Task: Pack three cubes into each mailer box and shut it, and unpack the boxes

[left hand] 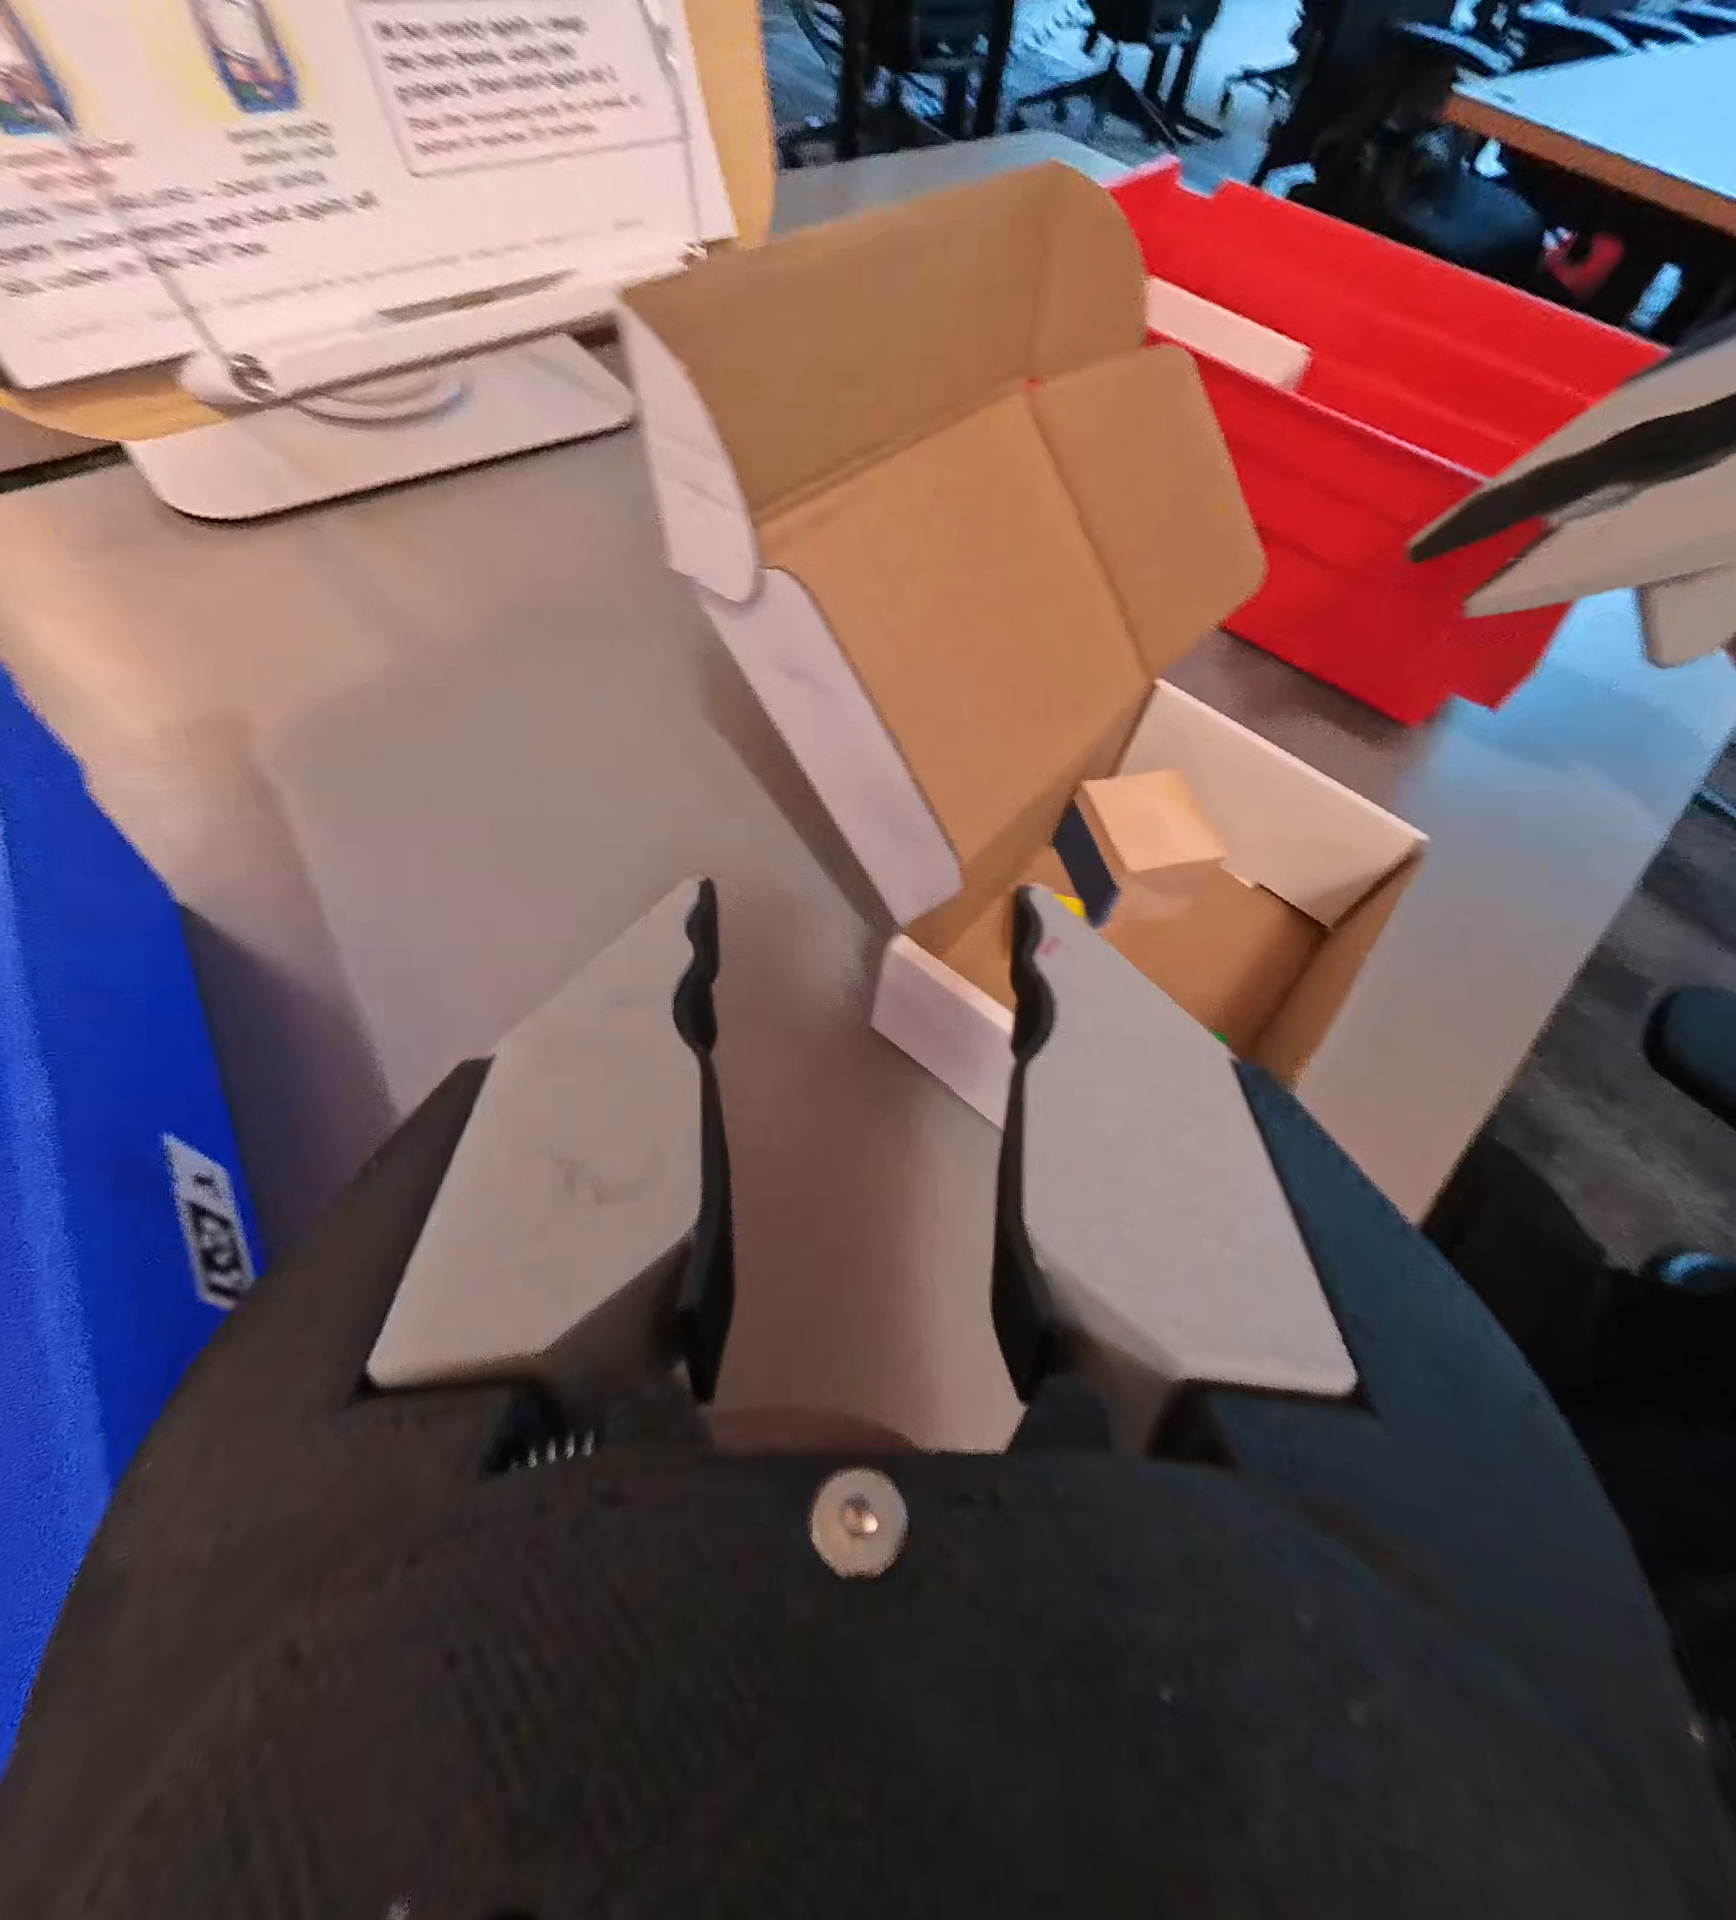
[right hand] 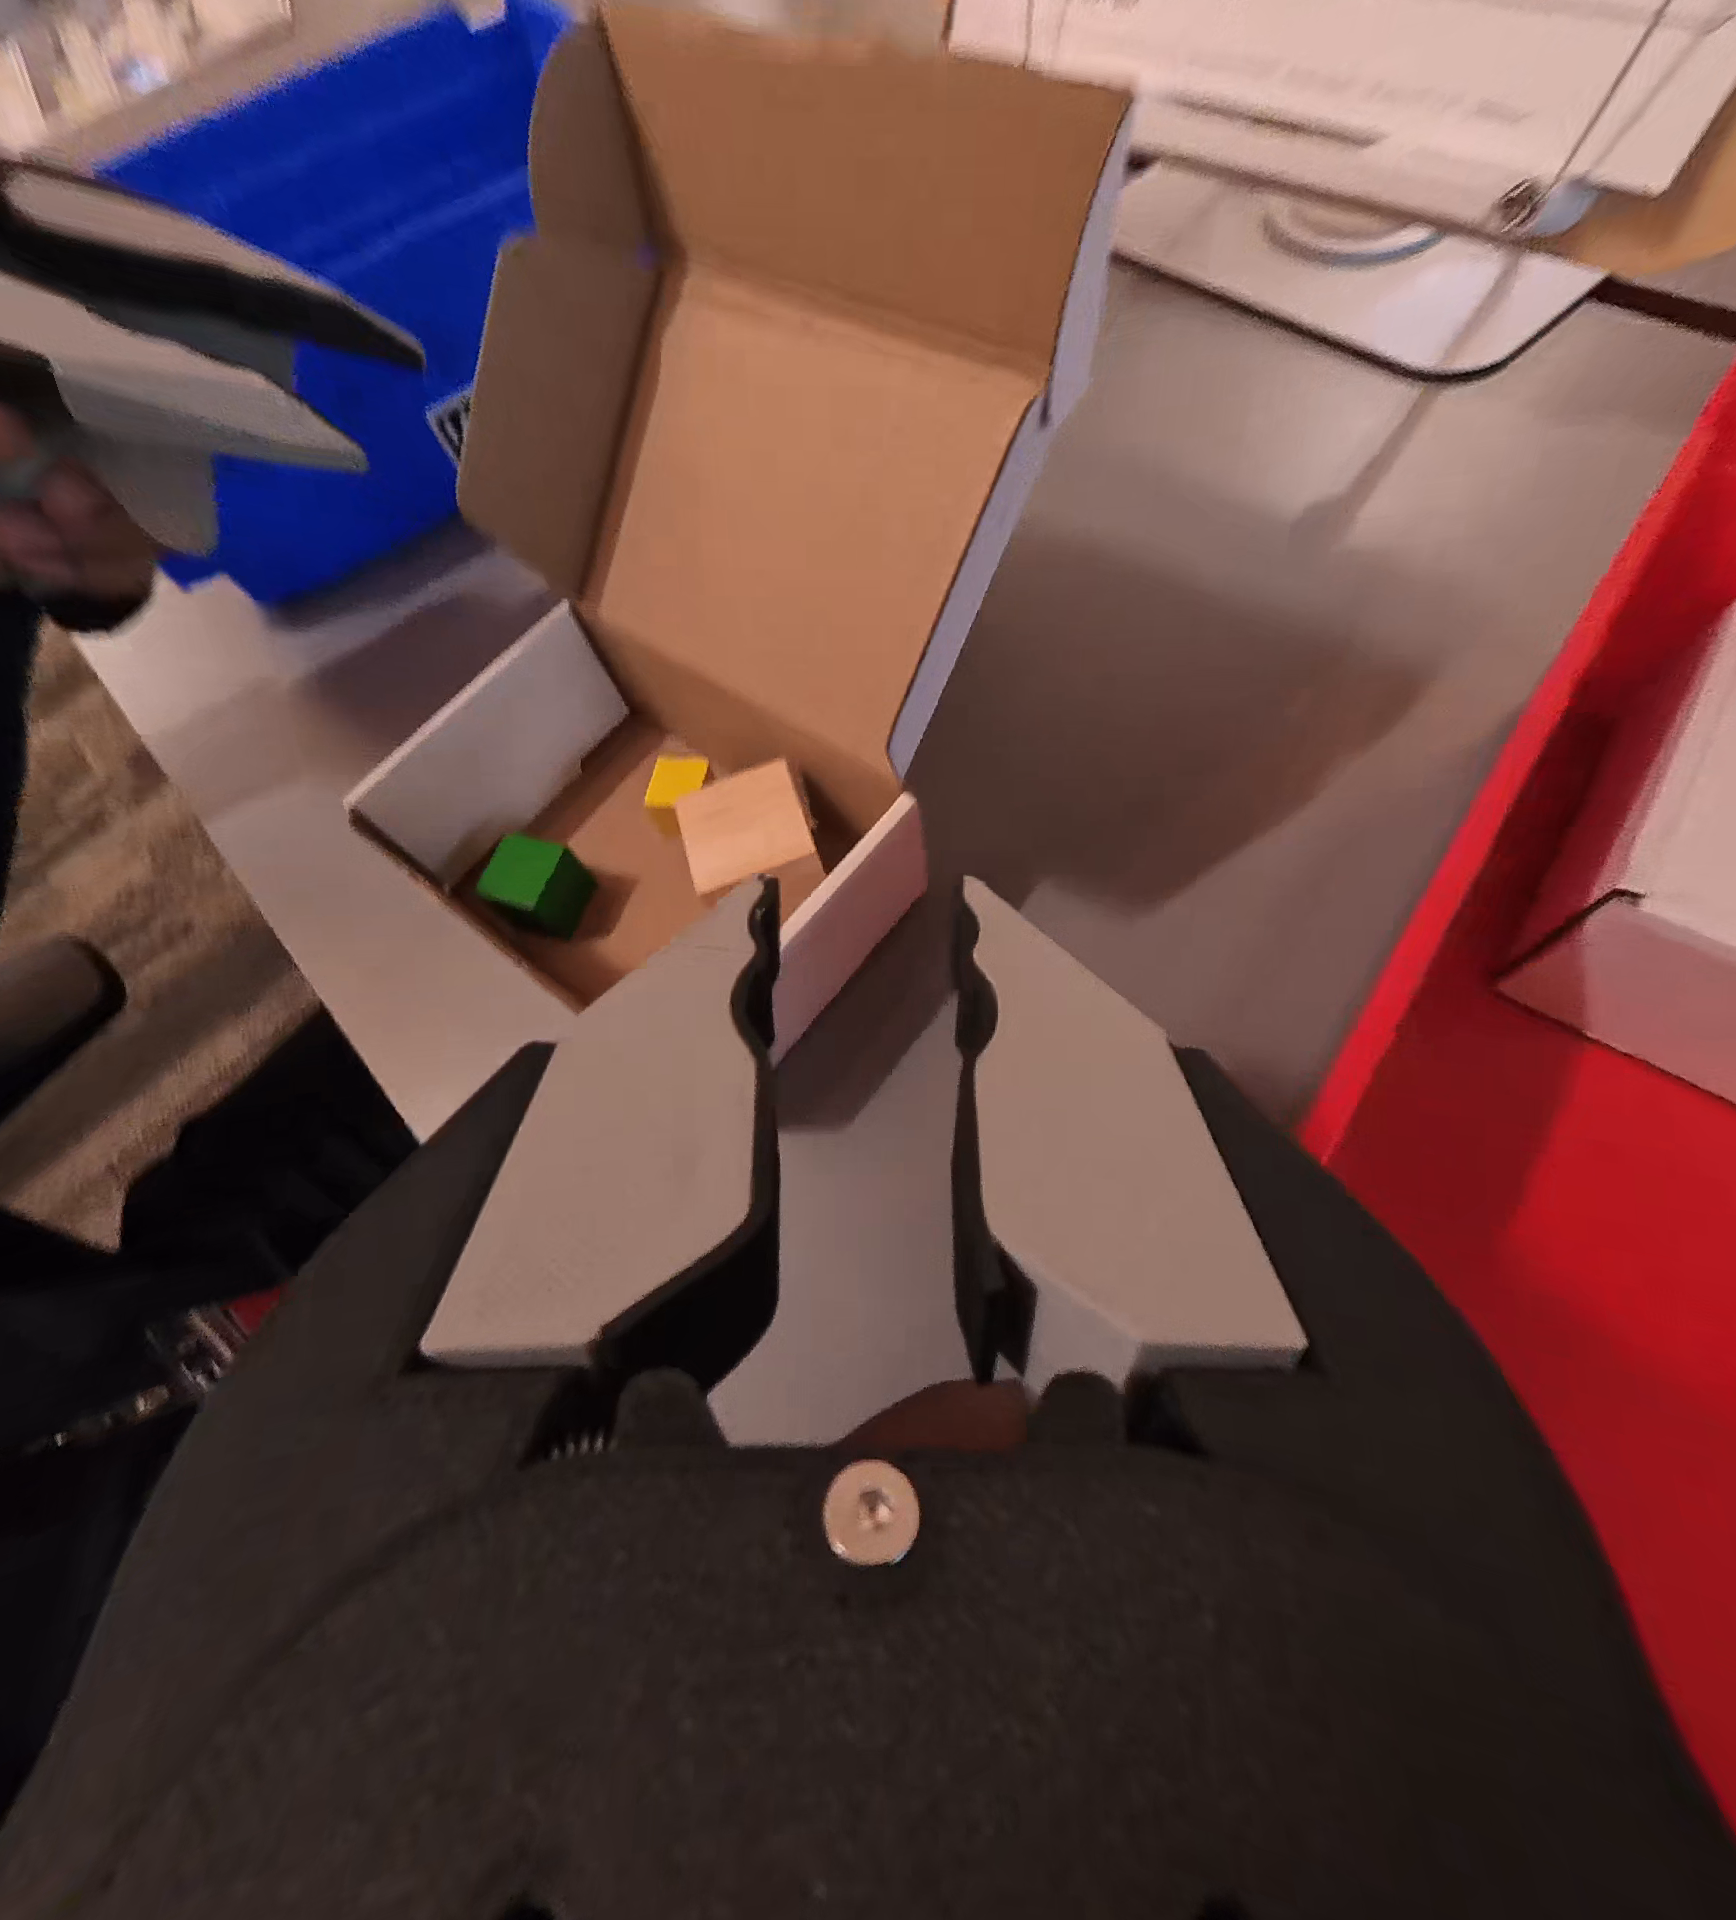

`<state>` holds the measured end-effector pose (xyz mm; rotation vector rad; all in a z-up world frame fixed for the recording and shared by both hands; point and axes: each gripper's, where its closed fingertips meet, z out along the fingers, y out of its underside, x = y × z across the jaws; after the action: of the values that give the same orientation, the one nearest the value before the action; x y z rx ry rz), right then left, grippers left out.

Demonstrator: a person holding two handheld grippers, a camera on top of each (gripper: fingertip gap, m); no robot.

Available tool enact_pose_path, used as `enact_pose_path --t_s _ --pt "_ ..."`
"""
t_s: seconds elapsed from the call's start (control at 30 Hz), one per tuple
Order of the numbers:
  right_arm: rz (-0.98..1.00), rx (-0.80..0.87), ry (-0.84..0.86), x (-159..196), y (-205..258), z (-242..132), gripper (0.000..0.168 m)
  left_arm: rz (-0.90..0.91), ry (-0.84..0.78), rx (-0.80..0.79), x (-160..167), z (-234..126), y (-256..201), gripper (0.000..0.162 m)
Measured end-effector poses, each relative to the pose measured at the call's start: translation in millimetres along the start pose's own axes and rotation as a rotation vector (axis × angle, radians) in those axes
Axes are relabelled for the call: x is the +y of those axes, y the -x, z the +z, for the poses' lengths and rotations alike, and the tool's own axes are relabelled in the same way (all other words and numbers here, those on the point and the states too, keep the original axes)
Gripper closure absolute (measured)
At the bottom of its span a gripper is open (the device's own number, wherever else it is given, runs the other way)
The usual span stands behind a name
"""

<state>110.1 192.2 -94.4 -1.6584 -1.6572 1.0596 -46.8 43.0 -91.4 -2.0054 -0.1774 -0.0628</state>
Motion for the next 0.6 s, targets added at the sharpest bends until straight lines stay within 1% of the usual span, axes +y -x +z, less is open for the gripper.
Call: enact_pose_path --t_s 0.07,0.2,0.37,0.6 --pt "0.031 0.006 -0.065 -11 -3 -2 0.138 -0.029 -0.037 -0.045 -4 0 13 0.109" --pt "0.049 0.033 -0.157 -28 -7 0 0.139 -0.112 -0.087 -0.062 -9 2 24 0.110" --pt "0.023 0.094 -0.161 -29 -13 4 0.140 -0.107 -0.103 -0.067 -12 0 25 0.111" --pt "0.016 0.089 -0.161 -30 -12 7 0.140 -0.081 -0.107 -0.056 -14 -2 23 0.111"
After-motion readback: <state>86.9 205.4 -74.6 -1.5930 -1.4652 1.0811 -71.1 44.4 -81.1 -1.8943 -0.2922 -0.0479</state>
